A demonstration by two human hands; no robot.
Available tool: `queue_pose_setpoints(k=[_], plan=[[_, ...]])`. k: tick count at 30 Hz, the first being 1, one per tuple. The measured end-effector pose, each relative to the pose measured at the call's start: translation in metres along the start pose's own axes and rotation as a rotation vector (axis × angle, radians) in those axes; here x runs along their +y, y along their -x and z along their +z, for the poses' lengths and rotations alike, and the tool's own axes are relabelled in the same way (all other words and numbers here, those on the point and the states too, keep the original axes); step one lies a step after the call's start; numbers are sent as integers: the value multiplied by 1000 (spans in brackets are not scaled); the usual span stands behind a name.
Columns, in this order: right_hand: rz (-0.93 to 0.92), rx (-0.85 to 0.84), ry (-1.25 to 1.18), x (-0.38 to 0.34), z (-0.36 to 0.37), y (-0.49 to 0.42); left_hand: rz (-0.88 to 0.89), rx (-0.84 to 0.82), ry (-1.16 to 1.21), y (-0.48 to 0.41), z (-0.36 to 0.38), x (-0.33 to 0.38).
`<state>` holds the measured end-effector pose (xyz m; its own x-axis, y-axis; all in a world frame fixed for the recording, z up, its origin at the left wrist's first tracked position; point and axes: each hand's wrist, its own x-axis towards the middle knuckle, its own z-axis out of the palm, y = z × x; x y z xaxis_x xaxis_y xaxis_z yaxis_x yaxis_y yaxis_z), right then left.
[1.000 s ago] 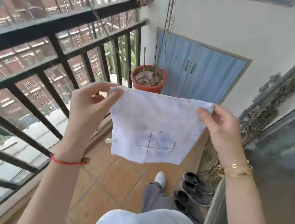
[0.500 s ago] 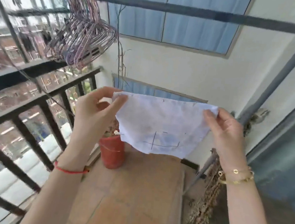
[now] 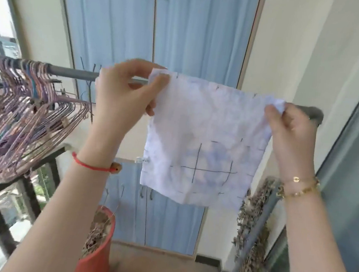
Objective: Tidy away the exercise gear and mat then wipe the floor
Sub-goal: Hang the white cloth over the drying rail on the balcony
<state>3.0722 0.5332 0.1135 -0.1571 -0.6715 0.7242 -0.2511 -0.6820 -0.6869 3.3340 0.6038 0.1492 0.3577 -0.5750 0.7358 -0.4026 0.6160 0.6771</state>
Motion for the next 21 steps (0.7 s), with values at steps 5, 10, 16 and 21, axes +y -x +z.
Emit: queue_pose_setpoints(k=[5,10,16,21], plan=[[-32,66,50,4,23,-64,30,-21,-61,-73,24,-20],[-13,78,100,19,40,-116,20,-49,-106,-123,45,-48],[-2,70,171,23,63,-174,-15,-15,13,-173,68,-68],[113,59,231,42,89,-213,-88,-71,-38,-200,86,-90]])
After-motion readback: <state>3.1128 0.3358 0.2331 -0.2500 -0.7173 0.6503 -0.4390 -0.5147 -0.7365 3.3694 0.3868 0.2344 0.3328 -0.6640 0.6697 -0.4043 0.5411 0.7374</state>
